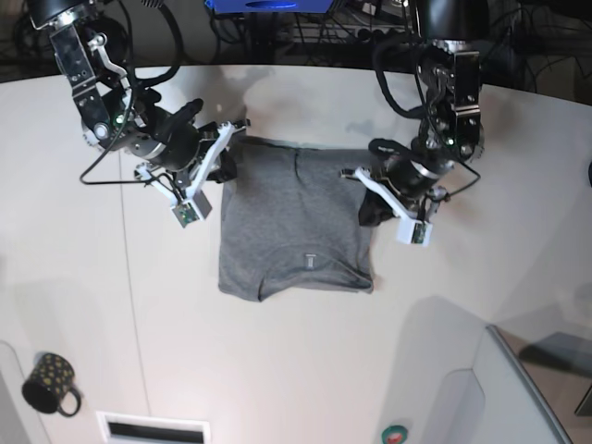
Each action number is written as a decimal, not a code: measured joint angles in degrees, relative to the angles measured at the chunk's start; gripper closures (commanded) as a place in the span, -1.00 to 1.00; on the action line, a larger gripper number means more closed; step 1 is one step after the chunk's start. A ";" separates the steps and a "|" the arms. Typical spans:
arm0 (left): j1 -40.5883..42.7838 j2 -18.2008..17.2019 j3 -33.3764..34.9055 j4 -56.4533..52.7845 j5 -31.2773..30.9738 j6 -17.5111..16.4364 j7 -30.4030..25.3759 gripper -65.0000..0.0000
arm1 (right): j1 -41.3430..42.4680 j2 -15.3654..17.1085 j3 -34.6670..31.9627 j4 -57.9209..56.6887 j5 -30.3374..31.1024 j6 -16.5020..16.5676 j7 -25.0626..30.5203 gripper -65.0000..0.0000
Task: Layout the t-shirt on the table in an organized manner, then fold the t-shirt properly
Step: 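Pull the folded shirt edge with both grippers to align it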
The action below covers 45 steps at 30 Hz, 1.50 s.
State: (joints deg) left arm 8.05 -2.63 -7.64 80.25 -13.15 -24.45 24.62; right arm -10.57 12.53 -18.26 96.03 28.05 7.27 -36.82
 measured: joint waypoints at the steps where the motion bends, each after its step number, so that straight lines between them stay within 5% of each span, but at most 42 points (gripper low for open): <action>1: 1.01 -0.11 0.79 0.00 -0.52 -0.42 0.15 1.00 | 0.13 0.04 -0.11 0.13 -0.07 0.02 0.33 0.95; 12: 0.90 -0.24 1.97 -1.18 -0.68 -0.35 -0.74 1.00 | 4.48 -1.90 -8.70 -6.56 -0.48 0.46 5.38 0.95; 17: -0.90 0.22 2.25 -6.25 4.57 -0.44 -1.44 1.00 | 5.49 -2.03 -8.76 -14.40 -0.26 0.20 9.05 0.95; 25: -4.39 -0.20 1.75 -16.52 8.41 -1.75 -13.46 1.00 | 6.08 -1.03 -8.74 -19.34 0.20 0.26 11.47 0.95; 34: -2.40 0.15 1.86 -8.28 11.41 -0.94 -8.48 1.00 | 6.08 0.31 -8.74 -19.30 0.42 0.68 11.61 0.95; 45: 0.09 -3.93 1.20 -3.17 11.41 -0.04 -8.46 1.00 | -0.11 3.63 -3.48 -9.33 -0.22 0.15 8.09 0.95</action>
State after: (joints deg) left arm 8.14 -6.57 -6.44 77.08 -1.74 -24.49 16.16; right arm -10.68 16.16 -21.74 86.70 27.83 7.42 -28.73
